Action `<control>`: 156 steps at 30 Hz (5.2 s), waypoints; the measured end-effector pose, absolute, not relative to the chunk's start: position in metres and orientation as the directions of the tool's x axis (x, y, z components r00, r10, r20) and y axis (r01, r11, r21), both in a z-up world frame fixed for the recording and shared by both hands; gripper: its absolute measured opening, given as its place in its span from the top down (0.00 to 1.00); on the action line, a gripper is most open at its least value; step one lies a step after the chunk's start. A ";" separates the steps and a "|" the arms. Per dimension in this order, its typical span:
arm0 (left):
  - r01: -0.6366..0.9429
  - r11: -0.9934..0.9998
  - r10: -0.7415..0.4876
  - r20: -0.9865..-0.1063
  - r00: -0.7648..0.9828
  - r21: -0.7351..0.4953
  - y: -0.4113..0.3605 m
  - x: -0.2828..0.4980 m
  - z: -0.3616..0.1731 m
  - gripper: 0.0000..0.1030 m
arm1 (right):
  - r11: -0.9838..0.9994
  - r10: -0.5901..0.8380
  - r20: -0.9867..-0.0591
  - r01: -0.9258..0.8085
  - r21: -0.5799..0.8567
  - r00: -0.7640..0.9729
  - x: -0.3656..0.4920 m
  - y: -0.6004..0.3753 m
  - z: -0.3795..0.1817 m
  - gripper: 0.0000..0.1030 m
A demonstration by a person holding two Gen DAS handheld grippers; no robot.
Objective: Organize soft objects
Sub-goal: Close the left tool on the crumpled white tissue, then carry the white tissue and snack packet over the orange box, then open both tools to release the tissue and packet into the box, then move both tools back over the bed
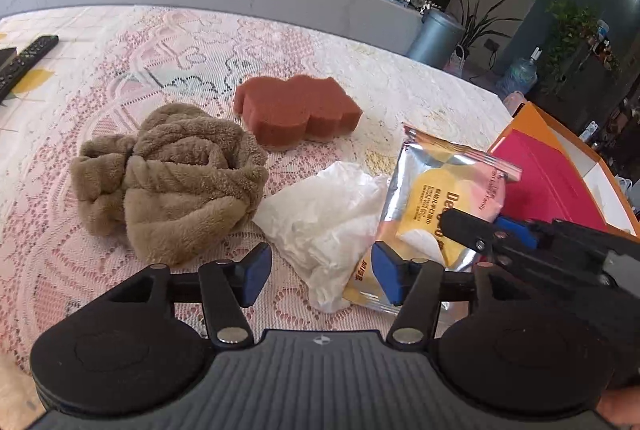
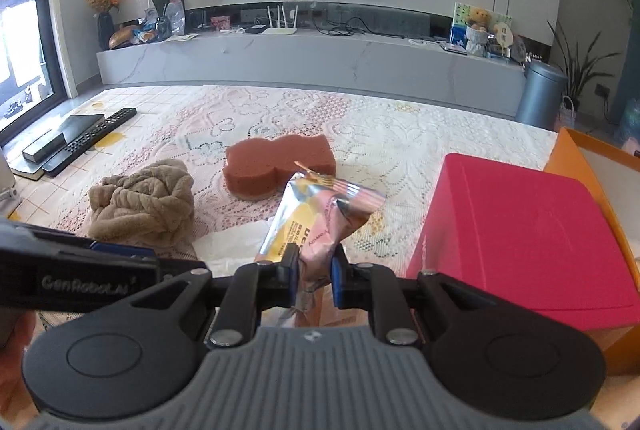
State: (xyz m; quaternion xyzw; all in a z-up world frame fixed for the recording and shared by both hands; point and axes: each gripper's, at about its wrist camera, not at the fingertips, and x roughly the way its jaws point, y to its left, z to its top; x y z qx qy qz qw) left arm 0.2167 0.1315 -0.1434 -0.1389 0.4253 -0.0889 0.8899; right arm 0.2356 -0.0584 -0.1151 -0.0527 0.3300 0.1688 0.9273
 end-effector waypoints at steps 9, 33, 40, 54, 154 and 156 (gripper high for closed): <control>0.016 0.948 -0.268 -0.774 0.573 -0.317 0.122 0.236 -0.168 0.42 | 0.933 0.274 -0.612 -0.359 -0.017 0.742 0.233 -0.056 -0.119 0.86; 0.075 0.995 -0.104 -0.639 0.762 -0.073 0.094 0.197 -0.126 0.82 | 0.936 0.294 -0.582 -0.352 0.014 0.758 0.225 -0.062 -0.102 0.86; 0.049 0.998 -0.063 -0.587 0.807 -0.040 0.096 0.176 -0.102 0.82 | 0.933 0.320 -0.538 -0.359 0.034 0.780 0.209 -0.070 -0.079 0.86; 0.069 0.996 -0.089 -0.450 0.889 -0.063 0.075 0.142 -0.039 0.82 | 0.944 0.324 -0.457 -0.318 0.093 0.828 0.183 -0.125 -0.023 0.86; 0.228 0.974 -0.199 -0.474 0.858 0.004 -0.033 0.171 -0.045 0.34 | 0.991 0.052 -0.509 0.018 0.133 0.859 0.168 -0.248 -0.030 0.35; 0.196 0.981 -0.172 -0.478 0.861 0.001 -0.019 0.163 -0.048 0.34 | 0.991 0.079 -0.513 -0.012 0.133 0.855 0.160 -0.231 -0.032 0.35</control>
